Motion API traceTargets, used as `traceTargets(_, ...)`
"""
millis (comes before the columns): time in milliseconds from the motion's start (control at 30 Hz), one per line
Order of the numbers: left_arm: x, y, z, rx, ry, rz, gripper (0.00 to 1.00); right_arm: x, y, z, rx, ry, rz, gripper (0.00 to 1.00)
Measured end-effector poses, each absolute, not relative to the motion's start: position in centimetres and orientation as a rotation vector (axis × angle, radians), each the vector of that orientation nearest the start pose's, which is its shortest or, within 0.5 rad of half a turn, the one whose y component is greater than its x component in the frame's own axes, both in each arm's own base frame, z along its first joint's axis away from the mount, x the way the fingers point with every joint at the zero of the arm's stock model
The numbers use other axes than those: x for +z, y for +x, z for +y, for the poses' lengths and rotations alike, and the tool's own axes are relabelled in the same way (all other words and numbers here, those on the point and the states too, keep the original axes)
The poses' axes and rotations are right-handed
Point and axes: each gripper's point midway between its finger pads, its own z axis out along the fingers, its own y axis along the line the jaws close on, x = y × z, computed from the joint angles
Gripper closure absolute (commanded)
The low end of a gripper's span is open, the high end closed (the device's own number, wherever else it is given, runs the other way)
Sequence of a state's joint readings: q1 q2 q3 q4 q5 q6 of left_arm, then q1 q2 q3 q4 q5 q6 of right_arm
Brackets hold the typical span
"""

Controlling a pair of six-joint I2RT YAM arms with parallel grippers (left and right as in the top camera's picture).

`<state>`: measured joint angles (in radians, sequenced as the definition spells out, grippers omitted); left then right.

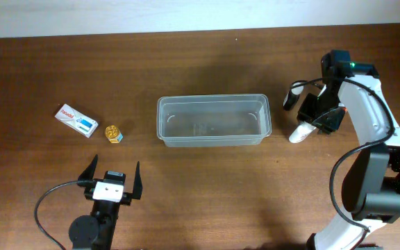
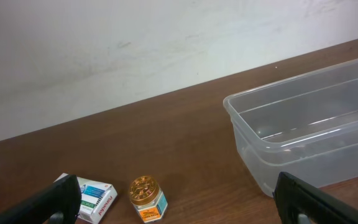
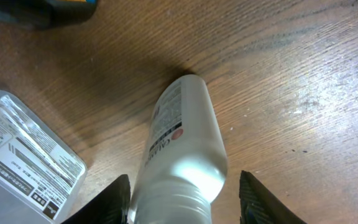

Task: Pack container
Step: 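Lower the right gripper and grasp the white lotion bottle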

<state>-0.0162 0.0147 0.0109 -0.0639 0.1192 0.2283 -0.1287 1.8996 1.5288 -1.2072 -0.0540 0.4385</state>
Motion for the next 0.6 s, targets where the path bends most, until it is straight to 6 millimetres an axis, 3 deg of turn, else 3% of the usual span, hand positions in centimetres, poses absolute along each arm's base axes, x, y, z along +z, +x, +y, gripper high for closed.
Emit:
traceTargets(167,15.99,24.50,-2.44,0.065,0.290,1.613,0.01,8.49,35.18,-3.62,0.082,0.875,3.032,0.53)
traceTargets(367,15.99,24.50,-2.44,0.065,0.290,1.613,0.01,8.49,35.21,-3.58,0.083,0.857,3.036,0.70)
traceTargets(600,15.99,24.50,-2.44,0.065,0.290,1.613,0.01,8.49,35.57,-2.78,0.082,0.811,3.037,0.73)
